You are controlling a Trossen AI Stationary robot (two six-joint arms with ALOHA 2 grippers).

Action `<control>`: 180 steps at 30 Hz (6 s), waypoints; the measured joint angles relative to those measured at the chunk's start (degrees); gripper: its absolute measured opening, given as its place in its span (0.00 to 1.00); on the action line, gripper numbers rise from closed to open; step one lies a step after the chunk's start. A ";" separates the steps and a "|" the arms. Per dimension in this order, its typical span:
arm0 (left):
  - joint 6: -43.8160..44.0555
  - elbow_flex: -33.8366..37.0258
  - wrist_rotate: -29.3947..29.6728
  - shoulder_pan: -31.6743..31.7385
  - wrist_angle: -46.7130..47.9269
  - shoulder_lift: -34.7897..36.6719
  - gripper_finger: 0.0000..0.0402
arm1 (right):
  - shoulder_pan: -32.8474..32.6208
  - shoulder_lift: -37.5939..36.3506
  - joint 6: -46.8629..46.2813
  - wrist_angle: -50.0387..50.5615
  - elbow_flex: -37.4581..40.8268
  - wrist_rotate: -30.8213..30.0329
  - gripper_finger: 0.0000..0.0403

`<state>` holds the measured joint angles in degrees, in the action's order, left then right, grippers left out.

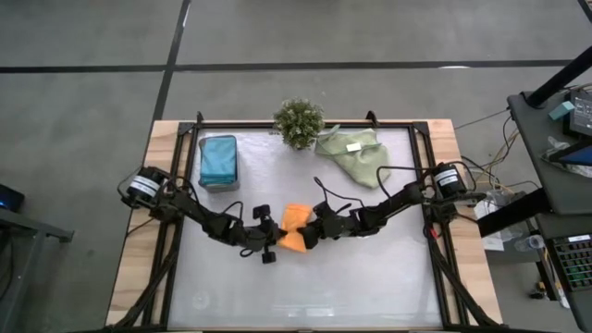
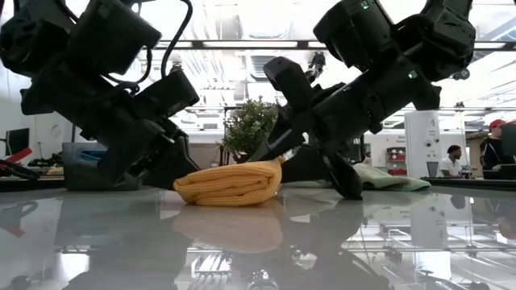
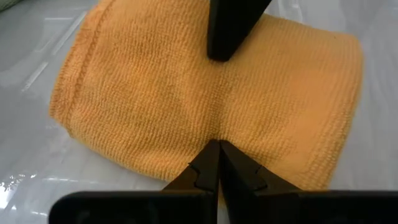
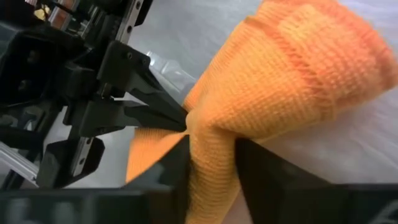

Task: Fold microfiber towels
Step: Put the orange microfiber cloth into the black bin

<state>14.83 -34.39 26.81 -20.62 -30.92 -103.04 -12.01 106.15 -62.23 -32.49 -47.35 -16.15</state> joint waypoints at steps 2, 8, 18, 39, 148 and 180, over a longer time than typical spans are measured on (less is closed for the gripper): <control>-0.01 0.00 0.00 0.00 0.00 0.00 0.00 | 0.00 0.02 0.41 0.00 0.00 -0.03 0.21; -0.27 0.17 -0.66 -0.12 5.37 3.82 0.00 | 0.05 -0.72 4.19 0.14 0.06 -0.14 0.04; -5.09 0.28 3.41 -0.22 26.65 25.01 0.00 | 3.41 -4.51 12.33 0.97 -1.09 2.87 0.04; -36.72 3.00 24.24 -0.26 27.43 67.09 0.00 | 15.67 1.02 32.20 19.77 -34.82 18.92 0.03; -37.77 6.67 24.41 -0.26 26.28 73.79 0.00 | 28.70 34.32 44.37 50.37 -87.67 24.97 0.67; -20.94 6.67 29.58 -0.11 24.33 66.49 0.00 | 10.20 -2.42 62.32 68.45 -48.53 -0.38 0.68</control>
<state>-6.11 -27.73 56.39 -20.73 -6.59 -36.55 -1.81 103.73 0.10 35.96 -95.89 -16.53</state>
